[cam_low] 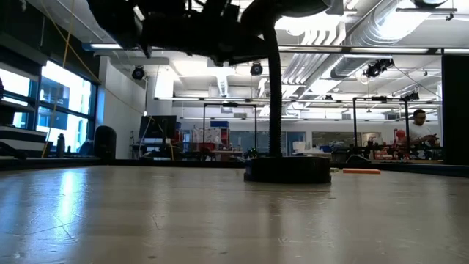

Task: Screw lightbulb
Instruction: Insert the white lightbulb into the black lamp

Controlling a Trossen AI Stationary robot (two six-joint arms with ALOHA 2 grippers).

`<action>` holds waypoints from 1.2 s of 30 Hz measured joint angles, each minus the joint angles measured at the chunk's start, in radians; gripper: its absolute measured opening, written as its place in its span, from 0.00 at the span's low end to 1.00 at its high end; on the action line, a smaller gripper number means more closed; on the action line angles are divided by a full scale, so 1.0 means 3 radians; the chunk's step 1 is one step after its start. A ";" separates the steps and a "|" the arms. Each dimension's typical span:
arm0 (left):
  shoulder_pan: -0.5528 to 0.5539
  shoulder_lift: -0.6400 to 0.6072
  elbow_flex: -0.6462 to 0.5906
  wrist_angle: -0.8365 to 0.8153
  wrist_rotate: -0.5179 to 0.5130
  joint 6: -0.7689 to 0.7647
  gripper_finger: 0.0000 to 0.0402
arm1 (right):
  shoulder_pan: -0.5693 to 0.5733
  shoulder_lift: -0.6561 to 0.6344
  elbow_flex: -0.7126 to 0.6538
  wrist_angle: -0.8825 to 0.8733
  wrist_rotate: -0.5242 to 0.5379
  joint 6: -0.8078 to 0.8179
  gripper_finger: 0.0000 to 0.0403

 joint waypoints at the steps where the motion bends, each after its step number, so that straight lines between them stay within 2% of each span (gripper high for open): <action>1: -0.0009 0.0069 0.0000 0.0120 -0.0011 -0.0049 0.38 | 0.0012 0.0008 0.0000 -0.0005 -0.0002 -0.0012 0.75; 5: -0.0066 0.0247 -0.0001 0.0523 -0.0158 -0.0234 0.38 | 0.0081 0.0027 0.0000 0.0025 -0.0004 -0.0022 0.75; 9: -0.0127 0.0298 -0.0001 0.0664 -0.0339 -0.0358 0.35 | 0.0194 0.0030 0.0000 0.0018 0.0060 0.0010 0.75; 13: -0.0157 0.0288 -0.0001 0.0659 -0.0364 -0.0337 0.23 | 0.0312 0.0030 0.0000 -0.0028 0.0229 -0.0344 0.75; 16: -0.0156 0.0269 0.0000 0.0661 -0.0163 -0.0321 0.10 | 0.0348 0.0038 0.0000 -0.0123 0.0245 -0.0848 0.75; 17: -0.0156 0.0251 0.0001 0.0639 -0.0079 -0.0320 0.08 | 0.0350 0.0050 0.0000 -0.0171 0.0240 -0.0998 0.75; 21: -0.0131 0.0166 0.0006 0.0519 0.0182 -0.0330 0.08 | 0.0335 0.0141 0.0000 -0.0409 0.0128 -0.1410 0.75; 24: -0.0104 0.0080 0.0005 0.0333 0.0239 -0.0426 0.08 | 0.0315 0.0233 0.0000 -0.0452 0.0064 -0.1580 0.75; 36: -0.0105 0.0002 0.0005 0.0097 0.0195 -0.0523 0.08 | 0.0115 0.0433 0.0000 -0.0132 0.0234 -0.1757 0.75</action>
